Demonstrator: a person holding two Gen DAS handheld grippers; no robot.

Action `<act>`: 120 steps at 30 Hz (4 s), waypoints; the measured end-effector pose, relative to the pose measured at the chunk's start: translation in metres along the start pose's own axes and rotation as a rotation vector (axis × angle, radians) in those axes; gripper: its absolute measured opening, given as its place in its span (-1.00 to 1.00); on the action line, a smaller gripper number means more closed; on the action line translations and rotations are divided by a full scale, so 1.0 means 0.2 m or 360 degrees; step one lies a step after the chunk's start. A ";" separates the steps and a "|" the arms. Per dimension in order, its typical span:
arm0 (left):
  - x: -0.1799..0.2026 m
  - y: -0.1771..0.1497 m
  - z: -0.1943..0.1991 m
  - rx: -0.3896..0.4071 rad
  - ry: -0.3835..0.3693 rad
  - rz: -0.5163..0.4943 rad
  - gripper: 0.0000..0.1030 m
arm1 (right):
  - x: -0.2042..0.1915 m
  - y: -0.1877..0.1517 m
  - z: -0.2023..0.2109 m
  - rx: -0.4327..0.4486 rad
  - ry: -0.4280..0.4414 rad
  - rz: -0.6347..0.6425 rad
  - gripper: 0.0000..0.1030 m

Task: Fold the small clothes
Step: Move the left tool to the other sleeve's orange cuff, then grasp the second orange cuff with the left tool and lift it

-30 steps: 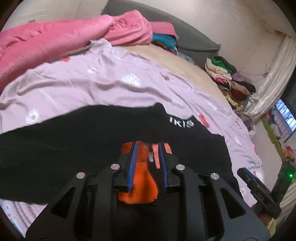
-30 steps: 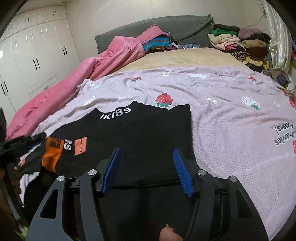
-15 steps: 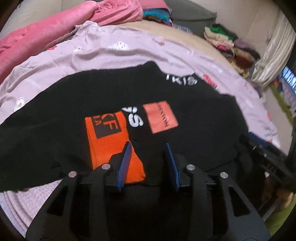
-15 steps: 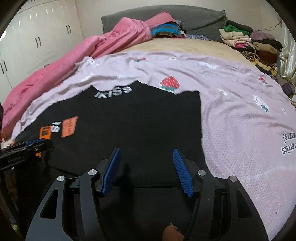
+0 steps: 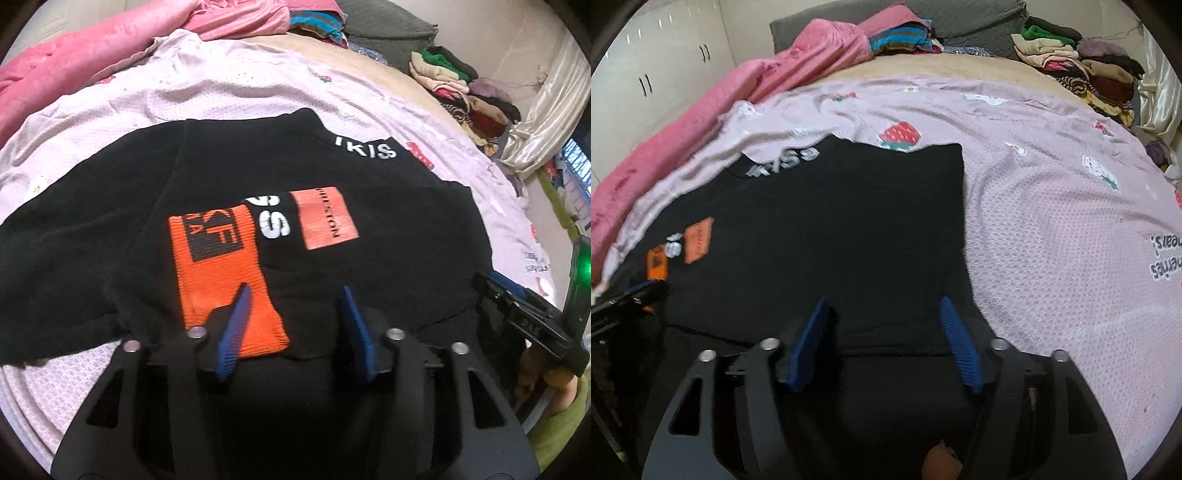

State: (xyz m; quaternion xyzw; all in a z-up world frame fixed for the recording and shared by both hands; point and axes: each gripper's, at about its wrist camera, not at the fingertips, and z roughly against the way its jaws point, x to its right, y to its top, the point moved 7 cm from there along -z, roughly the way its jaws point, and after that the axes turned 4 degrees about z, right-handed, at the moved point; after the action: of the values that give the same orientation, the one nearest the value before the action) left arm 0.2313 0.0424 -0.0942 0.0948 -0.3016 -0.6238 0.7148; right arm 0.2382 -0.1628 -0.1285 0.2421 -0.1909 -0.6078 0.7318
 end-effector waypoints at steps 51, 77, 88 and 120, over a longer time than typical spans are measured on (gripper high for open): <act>-0.46 -0.05 0.66 0.0403 0.0280 0.0282 0.81 | -0.82 0.15 0.41 0.0314 0.0301 0.0387 0.91; -1.15 -0.23 0.92 0.0471 0.0569 0.0688 0.81 | -1.49 0.12 0.40 0.0276 0.0538 0.0687 0.91; -1.46 -0.34 0.96 0.0475 0.0631 0.0923 0.81 | -1.73 0.08 0.34 0.0231 0.0619 0.0797 0.91; -1.05 0.02 1.23 0.0901 0.0306 0.0717 -0.88 | -1.07 0.13 0.40 0.0286 0.0585 0.0295 0.91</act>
State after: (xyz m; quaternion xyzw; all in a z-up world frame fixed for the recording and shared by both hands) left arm 0.0910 0.3018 0.0396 0.2779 -0.4070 -0.3311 0.8047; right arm 0.1721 0.0415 -0.0458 0.3945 -0.1291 -0.4643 0.7824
